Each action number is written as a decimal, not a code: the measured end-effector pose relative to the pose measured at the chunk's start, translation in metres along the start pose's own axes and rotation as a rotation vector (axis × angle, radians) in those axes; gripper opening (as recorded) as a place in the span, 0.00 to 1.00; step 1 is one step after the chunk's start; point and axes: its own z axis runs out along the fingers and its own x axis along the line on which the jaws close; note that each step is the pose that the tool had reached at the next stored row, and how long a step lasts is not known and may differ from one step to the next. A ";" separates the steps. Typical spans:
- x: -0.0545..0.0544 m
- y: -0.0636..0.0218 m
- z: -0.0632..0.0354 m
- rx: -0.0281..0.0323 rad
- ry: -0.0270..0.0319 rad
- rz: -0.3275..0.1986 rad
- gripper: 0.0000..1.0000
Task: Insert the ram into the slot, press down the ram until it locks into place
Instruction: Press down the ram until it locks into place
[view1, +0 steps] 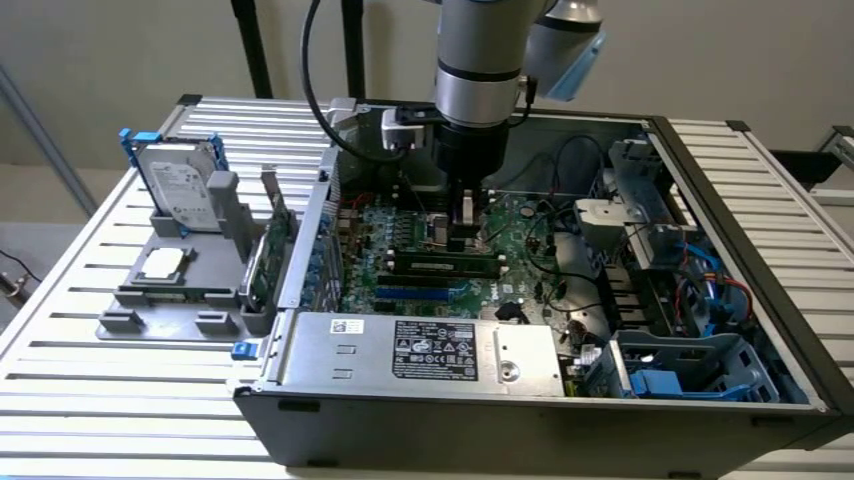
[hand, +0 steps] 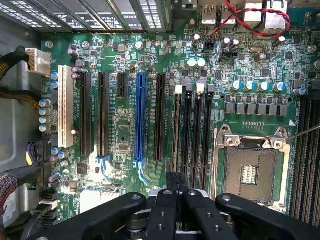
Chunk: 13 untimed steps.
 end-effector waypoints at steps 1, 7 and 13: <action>0.000 0.0000 0.0000 0.0000 0.0000 0.000 0.11; 0.000 0.0000 0.0013 0.0002 -0.0003 -0.002 0.11; -0.001 0.0000 0.0084 -0.0079 -0.0004 -0.003 0.11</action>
